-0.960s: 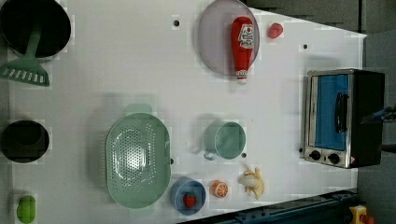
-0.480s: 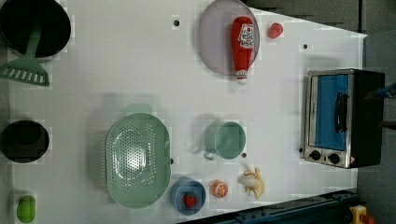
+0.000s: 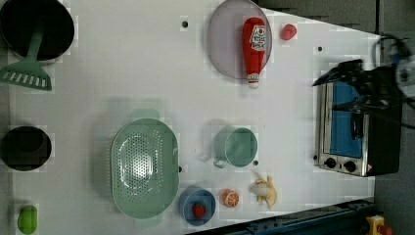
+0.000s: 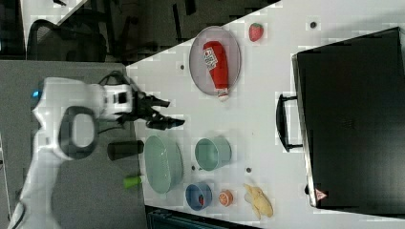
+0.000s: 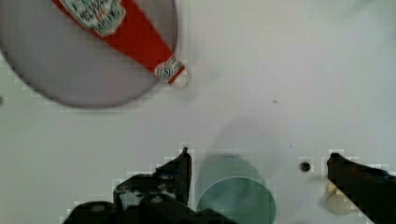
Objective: Pick ketchup from plate and place it on table.
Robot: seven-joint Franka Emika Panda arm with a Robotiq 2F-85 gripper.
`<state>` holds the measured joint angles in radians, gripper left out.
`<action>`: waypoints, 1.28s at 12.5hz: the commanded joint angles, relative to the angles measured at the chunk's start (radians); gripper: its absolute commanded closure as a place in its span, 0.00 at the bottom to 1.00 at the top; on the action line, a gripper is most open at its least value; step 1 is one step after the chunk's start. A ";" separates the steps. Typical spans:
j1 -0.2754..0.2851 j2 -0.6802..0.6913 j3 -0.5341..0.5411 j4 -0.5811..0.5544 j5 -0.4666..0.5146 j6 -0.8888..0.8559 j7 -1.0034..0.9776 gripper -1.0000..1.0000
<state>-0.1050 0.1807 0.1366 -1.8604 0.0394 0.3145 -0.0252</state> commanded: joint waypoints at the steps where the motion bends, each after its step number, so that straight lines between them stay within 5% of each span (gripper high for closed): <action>1: 0.007 0.029 0.014 0.003 0.008 0.094 -0.209 0.00; 8: 0.010 0.304 0.014 0.116 0.007 0.274 -0.654 0.00; 16: 0.036 0.541 0.013 0.223 -0.042 0.512 -0.666 0.00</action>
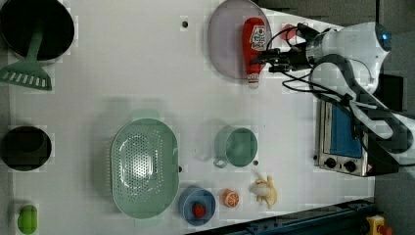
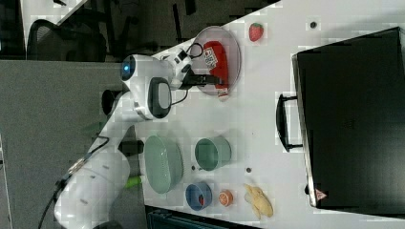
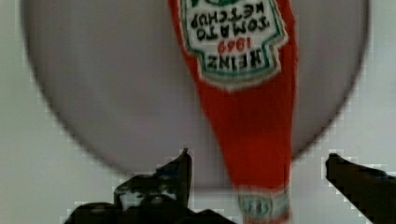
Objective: Pick ketchup from plate and place it on table.
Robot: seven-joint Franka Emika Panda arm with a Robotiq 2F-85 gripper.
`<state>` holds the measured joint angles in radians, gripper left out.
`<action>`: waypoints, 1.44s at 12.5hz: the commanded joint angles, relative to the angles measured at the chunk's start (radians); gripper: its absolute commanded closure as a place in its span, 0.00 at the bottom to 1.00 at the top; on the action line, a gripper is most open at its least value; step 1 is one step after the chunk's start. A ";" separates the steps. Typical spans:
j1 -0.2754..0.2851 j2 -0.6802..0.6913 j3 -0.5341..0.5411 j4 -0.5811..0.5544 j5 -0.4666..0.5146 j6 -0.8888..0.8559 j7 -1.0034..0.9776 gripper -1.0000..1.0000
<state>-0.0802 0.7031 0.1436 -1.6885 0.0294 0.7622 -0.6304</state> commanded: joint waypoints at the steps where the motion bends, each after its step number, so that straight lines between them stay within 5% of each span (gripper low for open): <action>1: 0.012 0.045 0.006 0.062 -0.055 0.112 -0.061 0.00; 8: 0.020 0.144 0.003 0.077 -0.110 0.280 -0.061 0.00; 9: 0.020 0.144 0.003 0.078 -0.112 0.280 -0.060 0.04; 12: 0.019 0.143 0.001 0.087 -0.115 0.279 -0.061 0.38; 18: 0.019 0.097 0.008 0.151 -0.113 0.254 -0.009 0.38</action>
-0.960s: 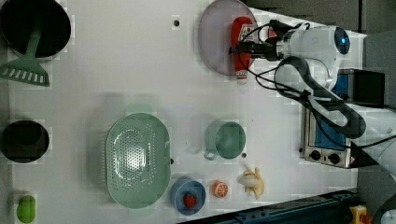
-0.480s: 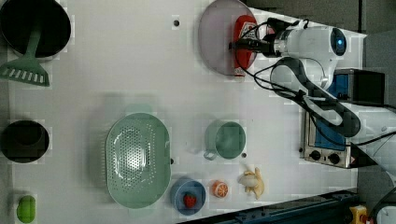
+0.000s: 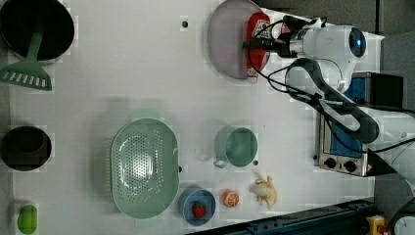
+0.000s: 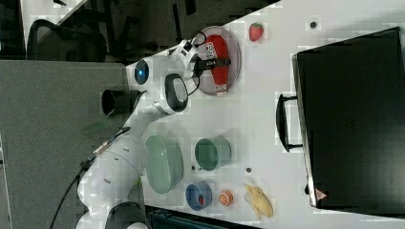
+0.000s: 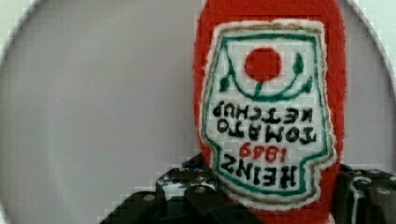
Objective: Pick ketchup from plate and place it on table.
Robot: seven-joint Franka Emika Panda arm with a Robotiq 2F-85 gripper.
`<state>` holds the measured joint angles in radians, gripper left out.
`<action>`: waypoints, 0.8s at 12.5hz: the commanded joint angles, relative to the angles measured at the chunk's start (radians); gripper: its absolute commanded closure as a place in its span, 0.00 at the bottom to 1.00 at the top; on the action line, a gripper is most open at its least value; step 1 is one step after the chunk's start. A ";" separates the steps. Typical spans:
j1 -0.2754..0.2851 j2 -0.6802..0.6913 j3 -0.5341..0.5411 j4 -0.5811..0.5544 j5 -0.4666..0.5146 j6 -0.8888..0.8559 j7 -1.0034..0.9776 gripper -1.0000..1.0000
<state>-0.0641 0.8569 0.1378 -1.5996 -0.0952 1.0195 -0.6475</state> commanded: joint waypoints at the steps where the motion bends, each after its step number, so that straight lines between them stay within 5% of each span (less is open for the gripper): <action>1: 0.001 -0.080 0.014 0.081 0.013 -0.039 0.039 0.38; 10: -0.066 -0.413 -0.004 0.078 0.117 -0.646 0.061 0.38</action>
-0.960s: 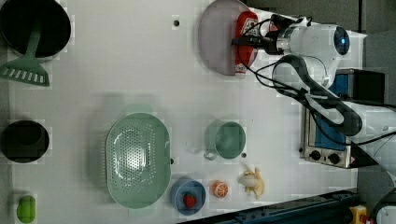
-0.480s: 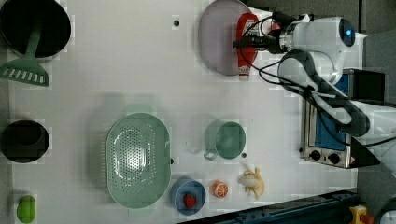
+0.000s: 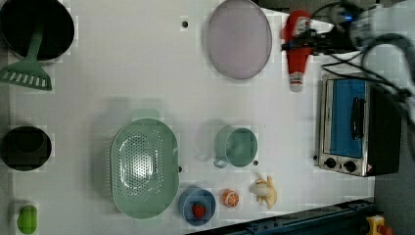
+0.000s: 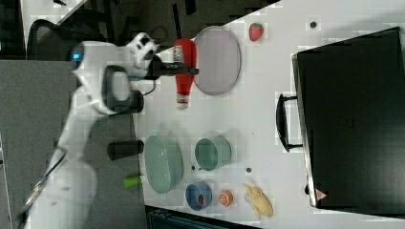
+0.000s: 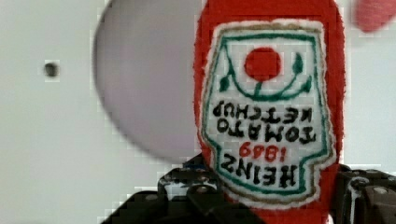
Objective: Pick ketchup from plate and place it on table.
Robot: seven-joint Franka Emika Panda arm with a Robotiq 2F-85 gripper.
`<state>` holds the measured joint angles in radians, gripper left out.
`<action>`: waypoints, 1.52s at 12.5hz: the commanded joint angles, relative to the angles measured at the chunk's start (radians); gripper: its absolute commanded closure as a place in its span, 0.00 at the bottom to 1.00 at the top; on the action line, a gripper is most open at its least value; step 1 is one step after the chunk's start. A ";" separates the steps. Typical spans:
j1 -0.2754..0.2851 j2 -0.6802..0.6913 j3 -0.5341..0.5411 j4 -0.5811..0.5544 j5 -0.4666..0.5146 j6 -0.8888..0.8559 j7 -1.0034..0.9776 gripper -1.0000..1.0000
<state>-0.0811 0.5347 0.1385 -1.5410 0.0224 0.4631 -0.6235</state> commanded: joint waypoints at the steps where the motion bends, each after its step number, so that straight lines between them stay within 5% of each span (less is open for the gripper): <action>1: -0.058 -0.126 -0.011 -0.004 -0.001 -0.132 0.037 0.38; 8: -0.076 -0.334 -0.063 -0.332 -0.001 -0.098 0.037 0.38; 16: -0.075 -0.313 -0.076 -0.700 -0.001 0.296 0.037 0.38; 17: -0.075 -0.290 -0.075 -0.719 -0.001 0.324 0.037 0.35; 19: -0.075 -0.233 -0.076 -0.738 -0.001 0.349 0.037 0.15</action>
<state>-0.1584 0.3149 0.0581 -2.2969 0.0149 0.8071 -0.6221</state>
